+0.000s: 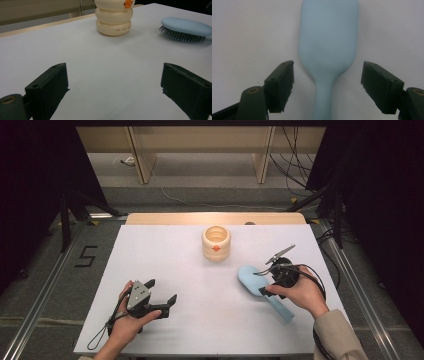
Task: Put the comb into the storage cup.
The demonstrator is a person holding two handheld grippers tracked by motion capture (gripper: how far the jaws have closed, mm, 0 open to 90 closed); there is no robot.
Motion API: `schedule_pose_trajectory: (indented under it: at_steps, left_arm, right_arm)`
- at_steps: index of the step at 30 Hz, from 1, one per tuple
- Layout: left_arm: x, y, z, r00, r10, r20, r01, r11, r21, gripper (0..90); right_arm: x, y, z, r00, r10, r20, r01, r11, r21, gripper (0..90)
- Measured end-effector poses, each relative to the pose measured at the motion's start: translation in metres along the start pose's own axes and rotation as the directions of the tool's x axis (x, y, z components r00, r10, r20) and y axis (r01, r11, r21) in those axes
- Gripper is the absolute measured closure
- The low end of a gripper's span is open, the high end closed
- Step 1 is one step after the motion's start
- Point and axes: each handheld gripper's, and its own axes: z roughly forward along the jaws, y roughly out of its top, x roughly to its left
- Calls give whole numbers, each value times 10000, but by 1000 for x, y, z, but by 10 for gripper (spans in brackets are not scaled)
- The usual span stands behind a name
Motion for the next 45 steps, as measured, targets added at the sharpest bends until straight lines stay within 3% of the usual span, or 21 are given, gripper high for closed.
schedule_pose_trajectory:
  at_steps: [1, 2, 4, 5, 12, 24, 38, 45]
  left_arm:
    - [0, 0, 0, 10000, 0, 0, 0, 10000, 0, 72]
    - [0, 0, 0, 10000, -4, 7, 4, 10000, -4, 72]
    - [0, 0, 0, 10000, -2, 8, 2, 10000, 0, 72]
    - [0, 0, 0, 10000, 2, 10, -2, 10000, -2, 72]
    - [0, 0, 0, 10000, 6, 17, -6, 10000, -10, 72]
    - [-1, 0, 0, 10000, 2, 25, -2, 10000, -18, 73]
    - [-1, 0, 1, 10000, 35, 23, -35, 10000, -1, 73]
    - [-1, 0, 0, 10000, 32, 10, -32, 10000, 4, 73]
  right_arm:
    - [0, 0, 0, 10000, 0, 0, 0, 10000, 0, 277]
    - [1, 1, 6, 10000, 37, -50, -33, 9976, 686, 297]
    - [2, 1, 7, 9999, 71, -70, -64, 9957, 922, 298]
    - [1, 2, 12, 9997, 228, -98, -209, 9873, 1578, 306]
    - [3, 1, 25, 9994, 310, -140, -265, 9686, 2472, 338]
    - [5, 3, 43, 9996, 278, -22, -259, 9533, 3009, 417]
    - [5, 4, 48, 9990, 307, 316, -391, 9477, 3168, 495]
    - [6, 5, 48, 9970, 317, 700, -528, 9444, 3245, 601]
